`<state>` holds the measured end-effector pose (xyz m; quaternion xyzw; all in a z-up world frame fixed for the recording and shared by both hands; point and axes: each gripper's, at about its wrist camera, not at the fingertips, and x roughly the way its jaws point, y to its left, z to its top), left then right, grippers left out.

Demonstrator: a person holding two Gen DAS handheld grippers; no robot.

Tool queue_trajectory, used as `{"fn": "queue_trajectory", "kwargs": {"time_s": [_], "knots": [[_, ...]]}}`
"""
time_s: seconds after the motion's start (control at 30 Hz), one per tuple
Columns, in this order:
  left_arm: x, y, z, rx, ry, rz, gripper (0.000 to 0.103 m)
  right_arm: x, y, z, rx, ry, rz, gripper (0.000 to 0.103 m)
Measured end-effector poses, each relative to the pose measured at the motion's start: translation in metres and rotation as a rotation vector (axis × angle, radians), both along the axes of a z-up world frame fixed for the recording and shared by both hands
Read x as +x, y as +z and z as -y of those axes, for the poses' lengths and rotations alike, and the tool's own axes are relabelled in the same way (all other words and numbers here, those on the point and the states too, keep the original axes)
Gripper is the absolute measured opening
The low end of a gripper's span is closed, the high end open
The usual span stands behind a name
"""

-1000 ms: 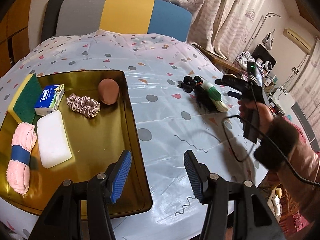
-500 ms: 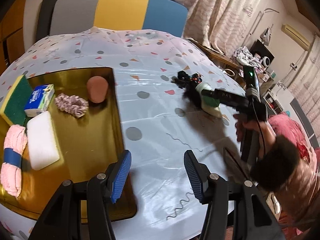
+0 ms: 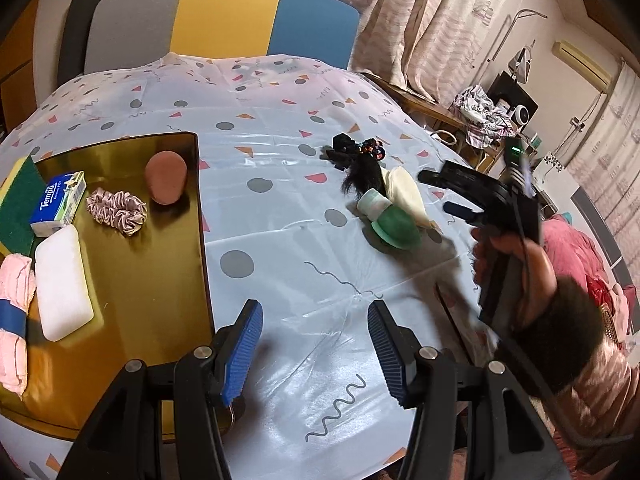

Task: Organize rigid objects
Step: 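Move the right tool to the beige mesh cloth and grasp it, then grasp the green hat-shaped bottle with the left tool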

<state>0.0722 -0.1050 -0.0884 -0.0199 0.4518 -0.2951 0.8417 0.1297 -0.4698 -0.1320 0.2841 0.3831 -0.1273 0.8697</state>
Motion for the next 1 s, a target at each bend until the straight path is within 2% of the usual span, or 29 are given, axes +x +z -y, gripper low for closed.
{"fn": "queue_trajectory", "kwargs": {"time_s": [0.13, 0.2, 0.27, 0.33, 0.47, 0.53, 0.57, 0.6, 0.67, 0.8, 0.93, 1.0], "knots": [[-0.001, 0.002, -0.003, 0.006, 0.006, 0.005, 0.055, 0.028, -0.012, -0.011, 0.004, 0.031, -0.084, 0.082], [-0.001, 0.002, -0.005, 0.008, 0.014, 0.005, 0.055, 0.036, -0.016, -0.023, -0.055, 0.054, -0.108, 0.090], [0.000, 0.003, -0.007, 0.008, 0.020, 0.005, 0.055, 0.040, -0.020, -0.031, -0.129, 0.059, -0.135, 0.090], [0.000, 0.003, -0.006, 0.009, 0.022, 0.007, 0.055, 0.037, -0.023, -0.032, -0.150, 0.067, -0.125, 0.088], [0.000, 0.002, -0.001, 0.010, 0.010, -0.002, 0.055, 0.023, -0.024, -0.030, -0.229, 0.112, -0.107, 0.066], [0.001, 0.001, 0.005, 0.013, -0.003, -0.004, 0.055, 0.014, -0.022, -0.024, -0.233, 0.127, -0.085, 0.055], [0.002, 0.001, 0.009, 0.014, -0.012, -0.005, 0.055, 0.011, -0.022, -0.020, -0.235, 0.121, -0.090, 0.033], [0.004, 0.001, 0.014, 0.012, -0.019, -0.007, 0.055, 0.010, -0.023, -0.015, -0.221, 0.123, -0.092, 0.018], [0.008, 0.002, 0.023, 0.006, -0.028, -0.013, 0.055, 0.003, -0.024, -0.006, -0.170, 0.130, -0.072, 0.007], [0.020, 0.001, 0.049, -0.015, -0.054, -0.035, 0.055, -0.021, -0.018, 0.003, -0.192, 0.076, -0.026, 0.006], [0.031, -0.004, 0.079, -0.015, -0.079, -0.061, 0.056, -0.048, -0.015, 0.007, -0.285, 0.013, -0.009, 0.006], [0.038, -0.009, 0.097, -0.012, -0.092, -0.085, 0.058, -0.056, -0.018, 0.010, -0.279, -0.002, -0.002, 0.006]]}}
